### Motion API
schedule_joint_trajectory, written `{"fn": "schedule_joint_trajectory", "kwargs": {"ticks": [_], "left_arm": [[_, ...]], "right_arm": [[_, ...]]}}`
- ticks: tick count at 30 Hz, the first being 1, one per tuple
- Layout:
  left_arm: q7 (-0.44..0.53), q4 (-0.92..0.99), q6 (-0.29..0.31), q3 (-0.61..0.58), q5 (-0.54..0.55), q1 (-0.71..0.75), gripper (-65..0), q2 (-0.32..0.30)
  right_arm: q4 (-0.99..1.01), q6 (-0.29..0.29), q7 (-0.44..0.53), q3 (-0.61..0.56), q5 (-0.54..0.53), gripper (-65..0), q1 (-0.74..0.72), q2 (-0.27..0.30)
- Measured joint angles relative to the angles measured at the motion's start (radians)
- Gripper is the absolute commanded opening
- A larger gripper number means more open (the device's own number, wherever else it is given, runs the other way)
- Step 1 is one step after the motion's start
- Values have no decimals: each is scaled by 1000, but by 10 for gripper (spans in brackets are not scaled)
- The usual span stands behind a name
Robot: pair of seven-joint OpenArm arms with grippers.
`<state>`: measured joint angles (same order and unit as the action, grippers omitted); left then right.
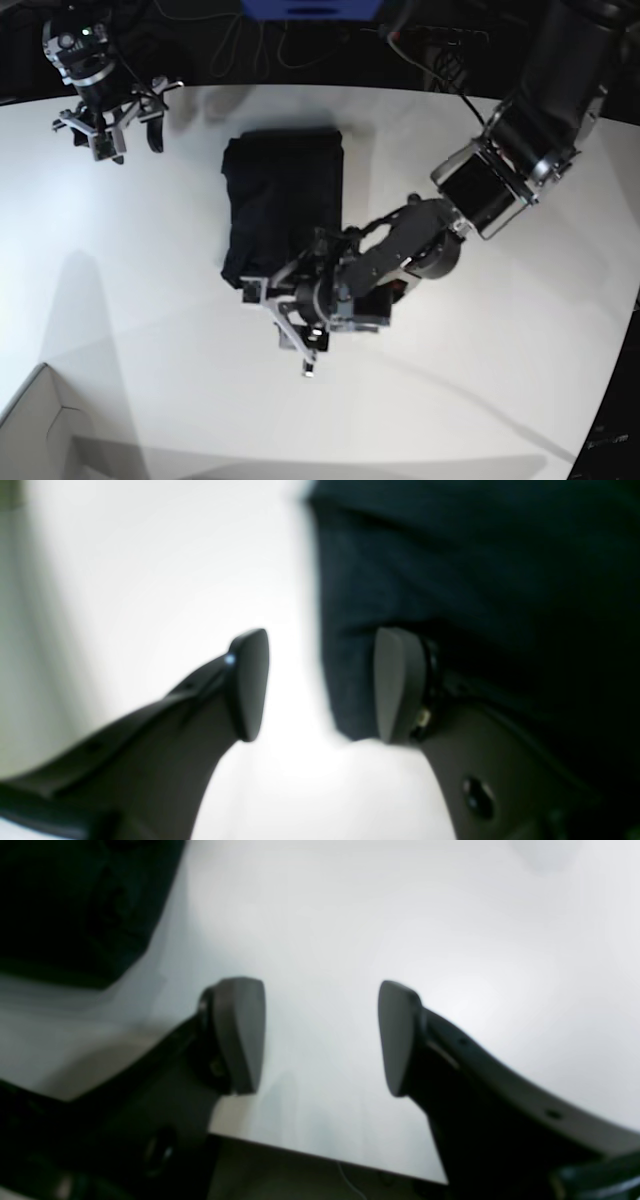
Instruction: Layout the t-shirt on the table in an organized manner, then fold the t-shirt properly
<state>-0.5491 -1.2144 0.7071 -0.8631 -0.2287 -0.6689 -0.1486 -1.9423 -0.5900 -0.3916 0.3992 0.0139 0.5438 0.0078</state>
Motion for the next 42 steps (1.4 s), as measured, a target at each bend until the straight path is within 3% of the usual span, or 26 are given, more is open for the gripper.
{"fn": "schedule_joint_trajectory", "kwargs": {"ticks": [6, 13, 15, 17, 23, 27, 31, 34, 39, 42], "left_arm": [[1, -82, 1, 94, -45, 2, -325, -7], [-3, -202, -4, 305, -56, 56, -325, -97], [-54, -264, 1, 430, -33, 135, -325, -129], [-132, -301, 0, 592, -56, 222, -325, -153], [-167, -449, -7, 1088, -60, 554, -325, -165], [-169, -520, -4, 1336, -45, 765, -326, -149], [-180, -569, -5, 1540, 58, 932, -329, -124], [-180, -615, -12, 1681, 164, 1063, -424, -92], [-175, -639, -5, 1816, 304, 1213, -629, -8], [-177, -636, -5, 1838, 327, 1292, -647, 39]], "right_arm": [[-5, 0, 1, 0, 0, -288, 0, 0], [-6, 0, 1, -3, 0, -293, -8, -5], [-6, 0, 10, -3, 0, -323, -13, -14], [-6, -2, 10, -5, -4, -395, -13, -14], [0, -4, 3, -5, -6, -640, -66, -42], [23, -4, 0, -3, -4, -650, -86, -55], [33, -4, -3, -11, 0, -650, -84, -52], [31, 0, 3, -3, -8, -650, -60, -77], [31, 0, 8, 136, -4, -650, -12, -164], [31, -4, 12, 184, -6, -650, 26, -169]]}}
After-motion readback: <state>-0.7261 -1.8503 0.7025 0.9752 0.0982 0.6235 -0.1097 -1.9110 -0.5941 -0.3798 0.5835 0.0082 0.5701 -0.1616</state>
